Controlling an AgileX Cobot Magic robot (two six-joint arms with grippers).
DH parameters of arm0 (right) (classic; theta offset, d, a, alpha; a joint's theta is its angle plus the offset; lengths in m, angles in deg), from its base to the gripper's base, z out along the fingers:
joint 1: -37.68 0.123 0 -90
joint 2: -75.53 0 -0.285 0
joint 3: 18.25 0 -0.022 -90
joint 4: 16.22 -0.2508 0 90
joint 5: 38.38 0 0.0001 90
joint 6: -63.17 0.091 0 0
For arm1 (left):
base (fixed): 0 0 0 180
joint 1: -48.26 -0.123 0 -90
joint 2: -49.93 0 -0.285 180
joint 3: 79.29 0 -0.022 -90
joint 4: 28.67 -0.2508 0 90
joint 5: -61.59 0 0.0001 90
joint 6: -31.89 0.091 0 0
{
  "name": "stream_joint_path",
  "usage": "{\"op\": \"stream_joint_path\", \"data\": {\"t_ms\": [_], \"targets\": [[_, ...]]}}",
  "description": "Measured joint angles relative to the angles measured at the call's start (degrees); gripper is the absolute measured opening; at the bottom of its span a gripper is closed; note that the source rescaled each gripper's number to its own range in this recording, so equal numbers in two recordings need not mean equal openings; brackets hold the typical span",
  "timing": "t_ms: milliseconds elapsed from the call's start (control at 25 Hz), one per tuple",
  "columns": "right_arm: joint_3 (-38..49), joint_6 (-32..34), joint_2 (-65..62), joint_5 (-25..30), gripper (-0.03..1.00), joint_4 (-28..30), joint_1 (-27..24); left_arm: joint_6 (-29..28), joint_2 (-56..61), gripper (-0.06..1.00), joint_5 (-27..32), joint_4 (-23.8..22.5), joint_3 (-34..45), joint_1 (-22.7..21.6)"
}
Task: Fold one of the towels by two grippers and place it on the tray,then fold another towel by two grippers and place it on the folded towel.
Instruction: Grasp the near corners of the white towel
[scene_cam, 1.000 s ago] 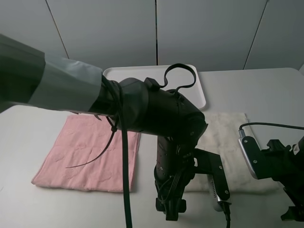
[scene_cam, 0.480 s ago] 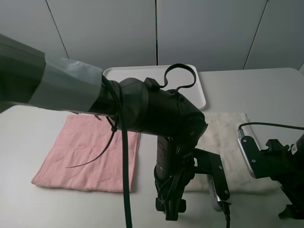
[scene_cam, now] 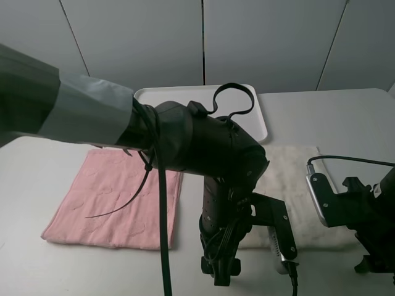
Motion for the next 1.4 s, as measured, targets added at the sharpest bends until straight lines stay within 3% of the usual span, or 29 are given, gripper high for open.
{"op": "stream_joint_path", "data": {"t_ms": [240, 360, 840, 1400], "targets": [[-0.45, 0.11, 0.29, -1.14, 0.19, 1.04, 0.19, 0.00, 0.00, 1.00, 0.36, -0.10, 0.00, 0.00], [-0.54, 0.11, 0.29, -2.01, 0.02, 1.30, 0.67, 0.00, 0.00, 1.00, 0.36, -0.10, 0.00, 0.00], [-0.54, 0.85, 0.29, -2.15, 0.01, 1.66, 0.83, -4.53, 0.00, 0.99, -1.65, -2.67, 0.00, 0.00], [-0.54, 0.95, 0.29, -2.05, 0.01, 1.55, 0.83, -4.58, 0.00, 0.98, -3.07, -3.60, 0.00, 0.04]]}}
